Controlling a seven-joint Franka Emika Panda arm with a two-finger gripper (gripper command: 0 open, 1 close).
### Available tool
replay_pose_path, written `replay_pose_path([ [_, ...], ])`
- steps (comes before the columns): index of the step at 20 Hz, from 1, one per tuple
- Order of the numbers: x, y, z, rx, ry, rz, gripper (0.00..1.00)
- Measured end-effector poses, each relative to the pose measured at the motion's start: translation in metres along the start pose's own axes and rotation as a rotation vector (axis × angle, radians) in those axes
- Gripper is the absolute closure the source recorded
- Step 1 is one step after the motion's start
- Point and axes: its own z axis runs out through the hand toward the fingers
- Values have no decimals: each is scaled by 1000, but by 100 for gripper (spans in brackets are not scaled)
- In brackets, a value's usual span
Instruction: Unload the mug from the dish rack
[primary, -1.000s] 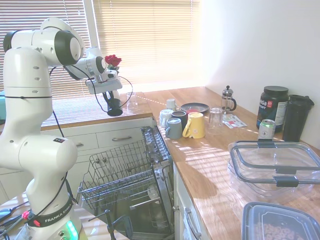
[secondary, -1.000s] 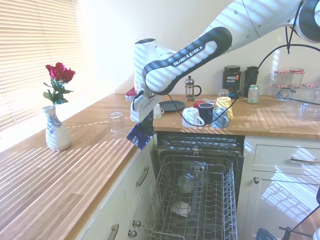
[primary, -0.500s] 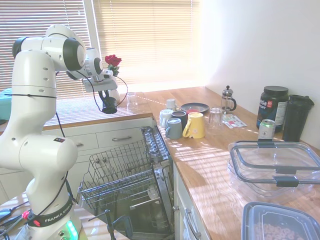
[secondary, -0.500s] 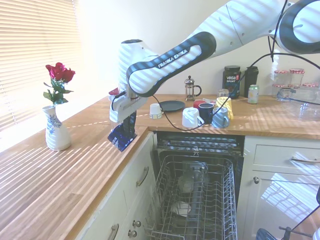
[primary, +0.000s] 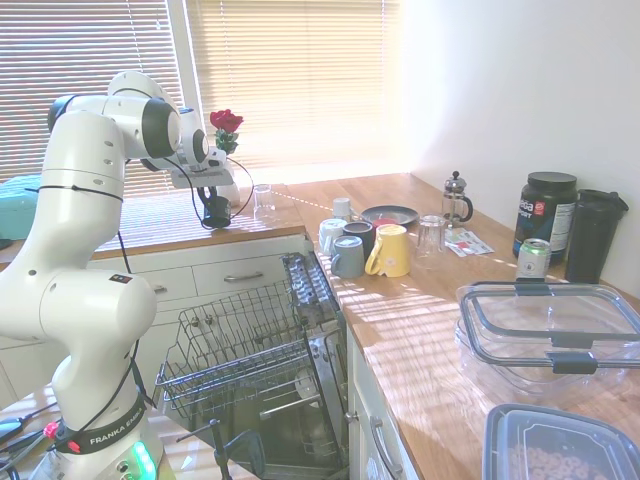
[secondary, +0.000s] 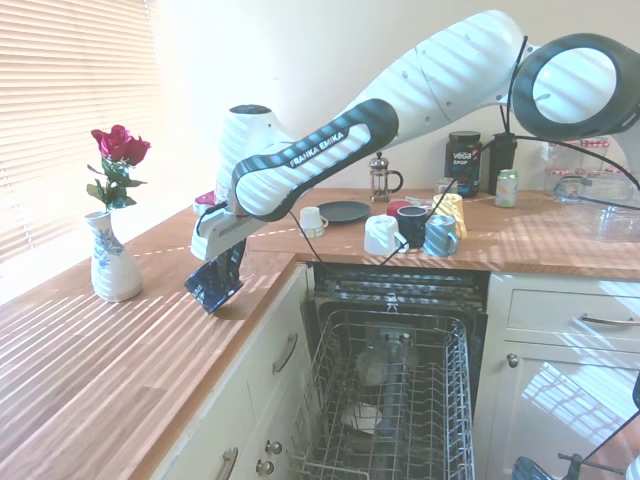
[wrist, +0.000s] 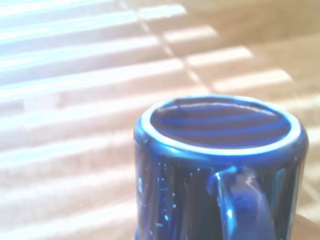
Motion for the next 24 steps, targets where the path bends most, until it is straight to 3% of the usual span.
replay_pose_path([
  [10,-37,7,59,-46,-25,1,100],
  [11,-38,6,59,-48,-24,5,0],
  [24,-47,-10,51,-59,-25,33,0],
])
